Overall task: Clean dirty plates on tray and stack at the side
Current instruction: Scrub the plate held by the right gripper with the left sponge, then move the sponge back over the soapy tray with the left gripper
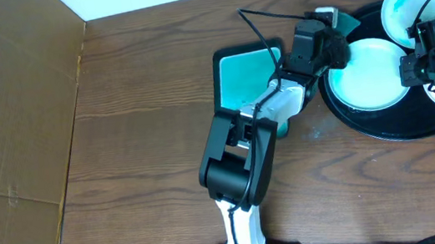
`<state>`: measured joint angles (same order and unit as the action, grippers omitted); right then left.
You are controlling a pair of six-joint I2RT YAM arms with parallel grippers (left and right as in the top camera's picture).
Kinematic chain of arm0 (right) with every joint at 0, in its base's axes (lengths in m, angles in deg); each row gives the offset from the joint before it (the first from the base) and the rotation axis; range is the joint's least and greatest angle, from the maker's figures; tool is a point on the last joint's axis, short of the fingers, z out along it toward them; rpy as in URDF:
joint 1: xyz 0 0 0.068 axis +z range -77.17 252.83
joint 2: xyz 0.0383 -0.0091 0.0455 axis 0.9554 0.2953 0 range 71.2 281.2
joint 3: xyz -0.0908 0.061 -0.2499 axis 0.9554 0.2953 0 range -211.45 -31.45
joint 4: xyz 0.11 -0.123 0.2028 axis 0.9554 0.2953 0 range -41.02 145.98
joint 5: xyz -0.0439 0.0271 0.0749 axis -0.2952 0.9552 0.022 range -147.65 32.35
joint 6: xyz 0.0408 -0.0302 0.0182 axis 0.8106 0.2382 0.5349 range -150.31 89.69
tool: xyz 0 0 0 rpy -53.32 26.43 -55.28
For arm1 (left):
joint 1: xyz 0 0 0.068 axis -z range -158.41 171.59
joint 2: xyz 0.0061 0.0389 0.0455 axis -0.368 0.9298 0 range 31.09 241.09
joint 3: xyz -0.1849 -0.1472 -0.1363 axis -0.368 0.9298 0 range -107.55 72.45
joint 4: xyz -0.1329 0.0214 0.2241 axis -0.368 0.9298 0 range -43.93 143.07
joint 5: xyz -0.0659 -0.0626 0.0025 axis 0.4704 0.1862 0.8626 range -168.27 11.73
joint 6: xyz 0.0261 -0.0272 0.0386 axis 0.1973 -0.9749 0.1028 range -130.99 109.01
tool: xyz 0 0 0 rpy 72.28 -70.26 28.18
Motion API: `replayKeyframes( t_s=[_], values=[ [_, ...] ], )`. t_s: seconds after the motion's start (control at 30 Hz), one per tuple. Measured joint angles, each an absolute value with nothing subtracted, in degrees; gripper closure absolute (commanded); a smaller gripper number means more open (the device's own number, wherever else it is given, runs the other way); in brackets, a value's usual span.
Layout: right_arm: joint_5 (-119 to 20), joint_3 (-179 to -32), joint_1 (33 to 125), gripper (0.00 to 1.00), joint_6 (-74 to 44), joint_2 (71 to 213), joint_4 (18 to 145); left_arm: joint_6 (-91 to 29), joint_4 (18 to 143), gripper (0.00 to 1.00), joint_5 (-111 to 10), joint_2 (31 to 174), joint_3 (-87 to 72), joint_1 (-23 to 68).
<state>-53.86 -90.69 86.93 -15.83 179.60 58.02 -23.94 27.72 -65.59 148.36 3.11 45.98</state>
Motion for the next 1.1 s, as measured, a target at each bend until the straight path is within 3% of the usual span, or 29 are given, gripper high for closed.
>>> replayKeyframes(
  t_s=[0.3, 0.57, 0.87, 1.1],
  values=[
    [-54.0, -90.7, 86.9, 0.99, -15.8, 179.6, 58.0, -27.1, 26.9, 0.93, -59.0, 151.1, 3.2, 48.8],
    [-54.3, -90.7, 86.9, 0.99, -15.9, 179.8, 56.9, -24.4, 33.5, 0.93, -67.1, 150.3, 3.3, 47.4],
    [-56.6, -90.4, 87.1, 0.99, -19.7, 177.7, 55.0, -25.6, 47.6, 0.93, -71.0, 126.9, 4.0, 37.3],
    [-65.9, -90.4, 91.0, 0.99, -30.6, 170.8, 54.2, -25.9, 65.2, 0.93, -73.6, 112.1, 3.9, 30.3]
  ],
)
